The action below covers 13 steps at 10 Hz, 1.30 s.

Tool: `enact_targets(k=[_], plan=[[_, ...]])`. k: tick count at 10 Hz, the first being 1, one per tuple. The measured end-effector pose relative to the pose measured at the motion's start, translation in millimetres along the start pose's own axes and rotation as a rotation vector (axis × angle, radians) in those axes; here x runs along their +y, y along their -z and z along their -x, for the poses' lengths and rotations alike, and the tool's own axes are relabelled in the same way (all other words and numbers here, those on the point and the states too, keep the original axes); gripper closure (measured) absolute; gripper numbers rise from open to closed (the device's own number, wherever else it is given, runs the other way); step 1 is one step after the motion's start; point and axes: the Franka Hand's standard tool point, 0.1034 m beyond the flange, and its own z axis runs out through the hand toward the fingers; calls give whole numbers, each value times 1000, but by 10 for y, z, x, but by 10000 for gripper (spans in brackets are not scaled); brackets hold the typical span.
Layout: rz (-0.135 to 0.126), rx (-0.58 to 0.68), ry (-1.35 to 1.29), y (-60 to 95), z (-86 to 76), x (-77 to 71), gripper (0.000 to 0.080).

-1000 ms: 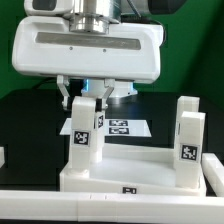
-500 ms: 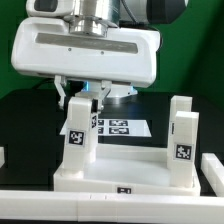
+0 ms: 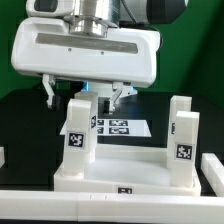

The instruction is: Assemble desk

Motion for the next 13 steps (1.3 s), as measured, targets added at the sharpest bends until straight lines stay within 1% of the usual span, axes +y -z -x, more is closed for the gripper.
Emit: enact_targets(k=[1, 2, 4, 5, 6, 7, 8, 9, 10, 11, 12, 13], plan=[[0, 0, 0, 0, 0, 2, 159], [1, -5, 0, 0, 4, 25, 159], [0, -16, -9, 40, -6, 118, 151], [-10, -29, -15, 86, -27, 131, 151], [-21, -37, -20, 144, -82, 137, 151], [-30, -50, -28, 166, -117, 144, 151], [-47, -83, -33, 166, -115, 115, 151], [-46, -80, -32, 164, -121, 116, 151], [-48, -95, -33, 138, -90, 111, 151], [-65, -162, -41, 76, -10, 87, 151], [-91, -270, -33, 72, -12, 56, 151], [-99, -310, -22, 61, -48, 58, 151]])
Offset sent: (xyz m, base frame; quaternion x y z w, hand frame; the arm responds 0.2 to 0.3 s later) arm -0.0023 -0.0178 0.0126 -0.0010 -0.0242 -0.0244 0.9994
